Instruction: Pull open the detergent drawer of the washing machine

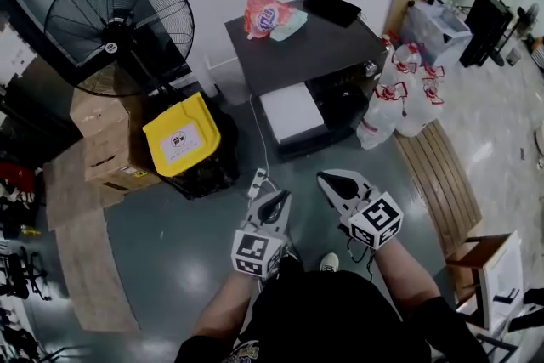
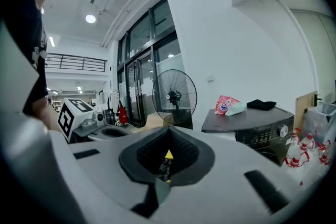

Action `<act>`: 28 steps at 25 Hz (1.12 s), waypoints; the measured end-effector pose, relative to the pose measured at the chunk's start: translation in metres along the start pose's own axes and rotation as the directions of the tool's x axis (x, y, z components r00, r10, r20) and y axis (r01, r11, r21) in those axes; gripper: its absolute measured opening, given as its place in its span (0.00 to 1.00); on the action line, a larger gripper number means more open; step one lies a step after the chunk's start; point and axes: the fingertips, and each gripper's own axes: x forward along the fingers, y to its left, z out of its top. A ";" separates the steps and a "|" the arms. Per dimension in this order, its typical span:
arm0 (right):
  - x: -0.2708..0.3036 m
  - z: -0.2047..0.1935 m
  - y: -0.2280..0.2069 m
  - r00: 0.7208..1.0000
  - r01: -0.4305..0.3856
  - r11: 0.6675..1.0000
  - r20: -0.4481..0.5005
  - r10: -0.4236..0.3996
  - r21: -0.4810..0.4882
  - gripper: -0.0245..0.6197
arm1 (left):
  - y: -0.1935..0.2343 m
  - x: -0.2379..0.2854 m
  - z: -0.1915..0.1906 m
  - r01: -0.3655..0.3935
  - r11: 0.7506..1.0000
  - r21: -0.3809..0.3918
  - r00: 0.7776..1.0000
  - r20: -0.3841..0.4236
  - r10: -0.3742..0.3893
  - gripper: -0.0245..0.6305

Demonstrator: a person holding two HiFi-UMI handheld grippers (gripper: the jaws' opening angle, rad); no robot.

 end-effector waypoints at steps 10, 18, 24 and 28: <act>-0.059 -0.015 0.007 0.999 -0.050 0.999 0.004 0.050 -0.007 0.04 | -0.075 -0.006 -0.005 -0.032 0.999 0.006 0.999 0.007 0.032 0.07; -0.068 -0.022 0.005 0.997 -0.072 0.997 0.011 0.072 0.006 0.04 | -0.085 -0.006 -0.003 -0.068 0.998 0.006 0.998 0.020 0.067 0.07; -0.067 -0.023 -0.001 0.996 -0.087 0.996 0.001 0.087 -0.001 0.04 | -0.083 -0.001 -0.004 -0.091 0.996 -0.009 0.996 0.022 0.091 0.07; -0.068 -0.025 -0.003 0.996 -0.093 0.996 -0.001 0.093 0.003 0.04 | -0.084 0.001 -0.003 -0.100 0.995 -0.003 0.995 0.024 0.100 0.07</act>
